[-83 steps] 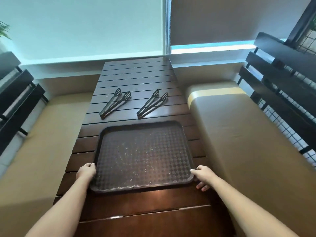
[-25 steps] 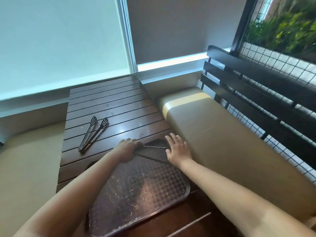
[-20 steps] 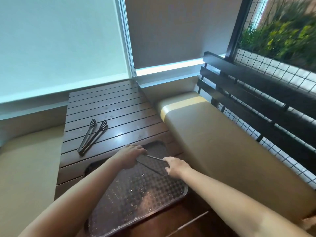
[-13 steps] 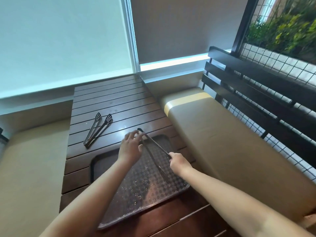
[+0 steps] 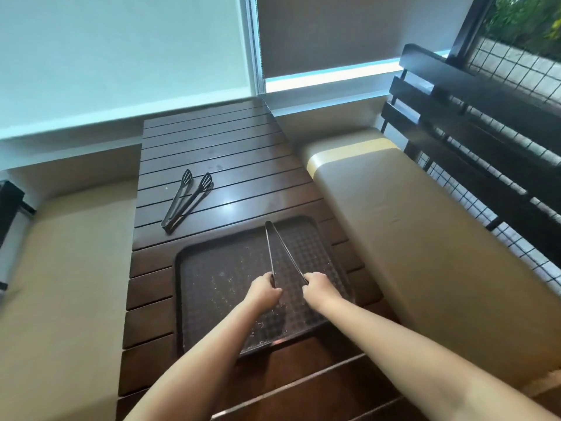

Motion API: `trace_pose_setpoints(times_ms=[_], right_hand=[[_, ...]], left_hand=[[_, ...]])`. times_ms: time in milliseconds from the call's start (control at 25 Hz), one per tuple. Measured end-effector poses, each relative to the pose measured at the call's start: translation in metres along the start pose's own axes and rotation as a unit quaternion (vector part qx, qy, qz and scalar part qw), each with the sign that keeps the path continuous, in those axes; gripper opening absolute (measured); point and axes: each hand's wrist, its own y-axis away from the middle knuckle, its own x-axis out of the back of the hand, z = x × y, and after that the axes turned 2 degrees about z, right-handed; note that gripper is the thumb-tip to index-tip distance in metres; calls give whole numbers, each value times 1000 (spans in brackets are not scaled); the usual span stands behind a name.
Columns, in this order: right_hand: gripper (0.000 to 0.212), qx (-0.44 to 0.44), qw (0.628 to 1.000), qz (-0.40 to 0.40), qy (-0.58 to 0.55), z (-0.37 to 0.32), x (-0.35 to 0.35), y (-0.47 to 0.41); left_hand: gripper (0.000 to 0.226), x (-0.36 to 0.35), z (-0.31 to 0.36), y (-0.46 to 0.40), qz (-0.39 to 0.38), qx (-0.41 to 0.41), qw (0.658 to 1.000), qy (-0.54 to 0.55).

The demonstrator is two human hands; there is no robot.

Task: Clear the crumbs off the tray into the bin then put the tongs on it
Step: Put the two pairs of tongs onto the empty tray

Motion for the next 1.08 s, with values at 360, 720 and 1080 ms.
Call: trace_pose_setpoints(times_ms=[360,720,1080], right_hand=[[27,-4,999,-31,44,11,-17,-20],[38,24,996,75,52,20,9,-41],[31,3,980,182,87,43,44,-98]], left_hand=[[34,-10,-11,-21,-7,8,1000,1],[52,0,-12,-38,47,31,998,-1],[44,76,-26,-98,192,72,978,-38]])
